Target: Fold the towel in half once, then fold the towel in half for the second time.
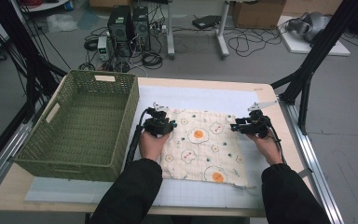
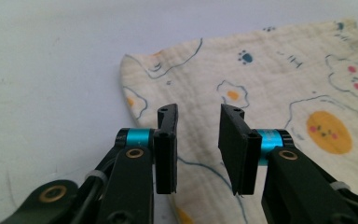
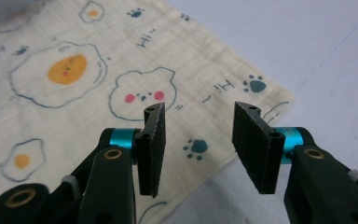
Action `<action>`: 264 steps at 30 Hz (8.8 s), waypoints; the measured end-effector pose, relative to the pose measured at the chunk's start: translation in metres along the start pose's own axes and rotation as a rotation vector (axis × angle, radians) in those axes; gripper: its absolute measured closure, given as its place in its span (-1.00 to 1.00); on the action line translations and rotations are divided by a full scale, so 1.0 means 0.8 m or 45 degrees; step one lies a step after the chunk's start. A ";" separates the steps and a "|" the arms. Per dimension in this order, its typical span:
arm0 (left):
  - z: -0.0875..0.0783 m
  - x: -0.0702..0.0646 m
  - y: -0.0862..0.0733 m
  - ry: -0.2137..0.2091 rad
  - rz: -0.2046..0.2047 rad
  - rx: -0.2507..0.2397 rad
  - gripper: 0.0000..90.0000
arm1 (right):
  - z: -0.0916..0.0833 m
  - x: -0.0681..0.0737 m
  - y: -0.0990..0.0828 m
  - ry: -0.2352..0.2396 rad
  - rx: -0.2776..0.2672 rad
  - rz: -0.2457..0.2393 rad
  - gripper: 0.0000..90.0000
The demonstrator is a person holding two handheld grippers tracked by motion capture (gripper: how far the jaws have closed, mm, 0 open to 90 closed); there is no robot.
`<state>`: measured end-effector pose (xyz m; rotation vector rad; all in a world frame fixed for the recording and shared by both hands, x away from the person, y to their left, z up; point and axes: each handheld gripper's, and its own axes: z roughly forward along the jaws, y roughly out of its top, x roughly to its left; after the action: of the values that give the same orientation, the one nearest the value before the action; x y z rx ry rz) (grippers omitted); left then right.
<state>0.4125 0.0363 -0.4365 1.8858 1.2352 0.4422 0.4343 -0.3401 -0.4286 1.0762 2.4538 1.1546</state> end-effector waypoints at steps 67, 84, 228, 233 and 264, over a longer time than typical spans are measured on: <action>-0.099 -0.020 -0.043 -0.237 0.085 -0.057 0.49 | -0.087 0.055 -0.064 0.256 -0.097 0.053 0.38; -0.028 -0.010 -0.036 -0.170 0.023 0.101 0.99 | -0.020 0.040 -0.047 0.229 0.069 0.047 0.80; -0.045 -0.003 -0.030 -0.103 -0.043 -0.108 0.51 | -0.053 0.030 -0.050 0.132 -0.124 0.072 0.12; -0.044 -0.004 -0.031 -0.113 -0.036 -0.097 0.49 | -0.051 0.029 -0.050 0.134 -0.134 0.083 0.11; -0.025 -0.004 -0.021 -0.116 0.015 0.062 0.28 | -0.033 0.006 -0.052 0.100 -0.015 0.095 0.20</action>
<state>0.3878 0.0453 -0.4374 1.9340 1.1846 0.3311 0.3961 -0.3697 -0.4414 1.1498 2.4816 1.2543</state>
